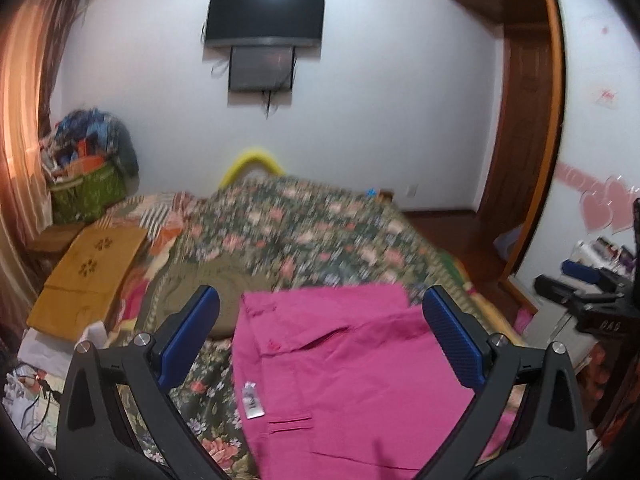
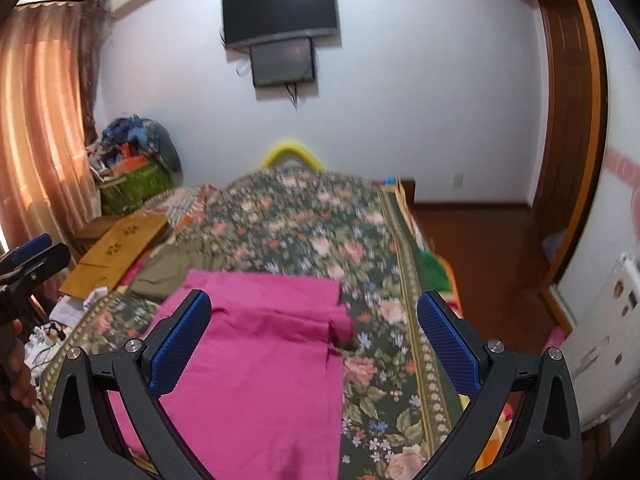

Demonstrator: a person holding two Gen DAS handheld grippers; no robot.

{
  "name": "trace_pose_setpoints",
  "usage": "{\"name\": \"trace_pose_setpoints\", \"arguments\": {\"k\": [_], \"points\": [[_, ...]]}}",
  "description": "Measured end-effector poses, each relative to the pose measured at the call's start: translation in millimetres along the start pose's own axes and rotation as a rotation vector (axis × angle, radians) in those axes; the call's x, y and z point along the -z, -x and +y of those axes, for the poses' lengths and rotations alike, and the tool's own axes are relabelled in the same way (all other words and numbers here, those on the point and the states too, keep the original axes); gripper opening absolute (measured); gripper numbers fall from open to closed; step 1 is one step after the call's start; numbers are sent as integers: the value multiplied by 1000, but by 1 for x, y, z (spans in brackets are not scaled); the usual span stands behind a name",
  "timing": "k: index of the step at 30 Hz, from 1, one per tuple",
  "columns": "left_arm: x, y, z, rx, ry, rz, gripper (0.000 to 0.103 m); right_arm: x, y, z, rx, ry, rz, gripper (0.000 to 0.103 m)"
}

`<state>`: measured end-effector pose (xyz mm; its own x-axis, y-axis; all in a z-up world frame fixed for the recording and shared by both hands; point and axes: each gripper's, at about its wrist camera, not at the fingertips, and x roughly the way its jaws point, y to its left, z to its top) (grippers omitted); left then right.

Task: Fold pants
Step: 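Lower both tools to the pink trousers' waistband and close the left gripper on it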

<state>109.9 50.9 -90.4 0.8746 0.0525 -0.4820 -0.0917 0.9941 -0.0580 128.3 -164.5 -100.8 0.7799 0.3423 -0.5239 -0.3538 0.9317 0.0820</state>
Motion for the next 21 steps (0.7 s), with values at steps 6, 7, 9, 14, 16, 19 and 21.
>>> {"name": "trace_pose_setpoints", "arguments": {"k": [6,7,9,14,16,19,21], "points": [[35,-65,19,-27,-4,178,103,26,-40,-21,24,-15,147,102],[41,-74,21,-29,-2,202,103,32,-47,-22,25,-7,174,102],[53,-89,28,-32,7,249,99,43,-61,-25,21,6,229,99],[78,-116,44,8,53,373,71,64,-93,-30,-40,-5,350,76],[85,-120,46,32,58,403,68,70,-103,-32,-65,-18,381,69],[92,-127,49,43,68,429,67,79,-112,-31,-98,-32,415,61],[97,-135,52,59,92,468,60,84,-116,-30,-113,-34,434,55]]}}
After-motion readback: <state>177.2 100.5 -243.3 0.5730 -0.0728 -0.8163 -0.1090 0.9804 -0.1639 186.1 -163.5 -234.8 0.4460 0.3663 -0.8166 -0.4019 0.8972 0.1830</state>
